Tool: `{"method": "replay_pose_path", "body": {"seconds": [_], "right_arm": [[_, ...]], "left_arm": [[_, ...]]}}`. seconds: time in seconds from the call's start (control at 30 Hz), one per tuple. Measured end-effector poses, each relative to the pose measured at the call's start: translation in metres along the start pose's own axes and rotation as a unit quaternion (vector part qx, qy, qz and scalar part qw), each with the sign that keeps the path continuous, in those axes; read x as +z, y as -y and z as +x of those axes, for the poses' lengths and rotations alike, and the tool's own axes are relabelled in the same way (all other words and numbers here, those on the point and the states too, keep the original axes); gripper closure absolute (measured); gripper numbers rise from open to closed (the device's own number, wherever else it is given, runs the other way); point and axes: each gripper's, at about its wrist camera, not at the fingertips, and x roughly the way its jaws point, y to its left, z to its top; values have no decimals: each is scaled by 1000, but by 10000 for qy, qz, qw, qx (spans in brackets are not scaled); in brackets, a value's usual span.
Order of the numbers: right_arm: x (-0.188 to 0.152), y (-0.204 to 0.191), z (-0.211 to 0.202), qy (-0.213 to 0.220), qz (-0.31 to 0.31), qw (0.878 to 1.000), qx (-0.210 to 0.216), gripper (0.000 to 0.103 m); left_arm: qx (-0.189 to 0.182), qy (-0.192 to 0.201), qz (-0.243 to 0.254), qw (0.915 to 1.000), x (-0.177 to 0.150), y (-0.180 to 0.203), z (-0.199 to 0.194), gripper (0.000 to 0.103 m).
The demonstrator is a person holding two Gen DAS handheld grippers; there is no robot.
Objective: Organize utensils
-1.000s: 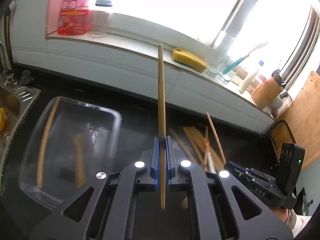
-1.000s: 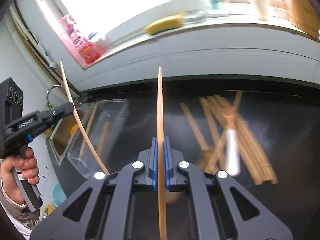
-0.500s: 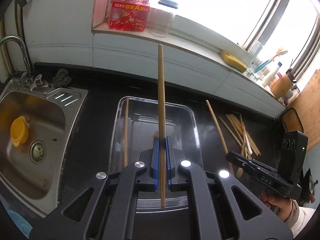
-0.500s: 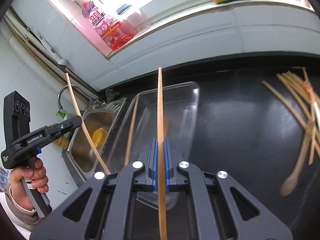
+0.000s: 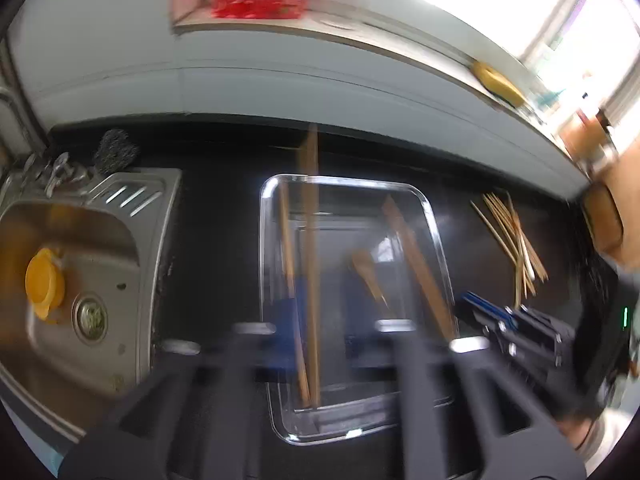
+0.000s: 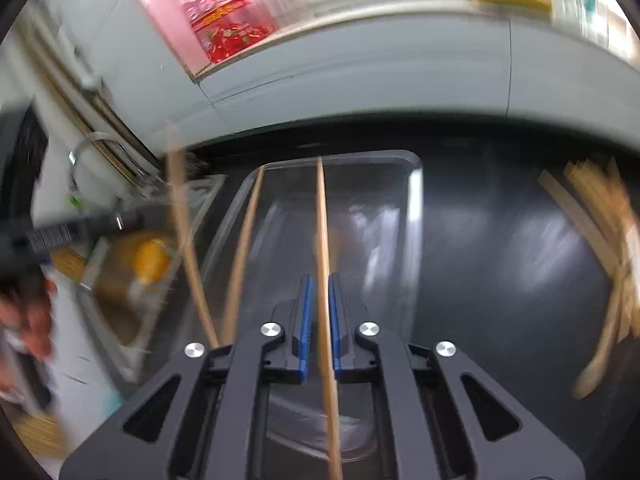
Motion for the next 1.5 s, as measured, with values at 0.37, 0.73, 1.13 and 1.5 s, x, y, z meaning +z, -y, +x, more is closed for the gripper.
{"method": "replay_pose_path", "body": {"seconds": [0.37,0.73,1.13,1.5], "right_arm": [[-28,31,-43,485,-823,9883,-1193,7],[-48,113,-75,186,-95,9877,-1552,7],[-66,251,-136,69,267,9820,-1869,7],[-59,337,-135,-306,129,9839,-1757,20]], "left_arm": [[39,735,23,9973,26,21,-13,6],[-92,455,555,9974,11,110,16,6],[-90,-182,1154,9931,-24,247,86,6],[285,-625,2014,9771,-74,347,157,6]]}}
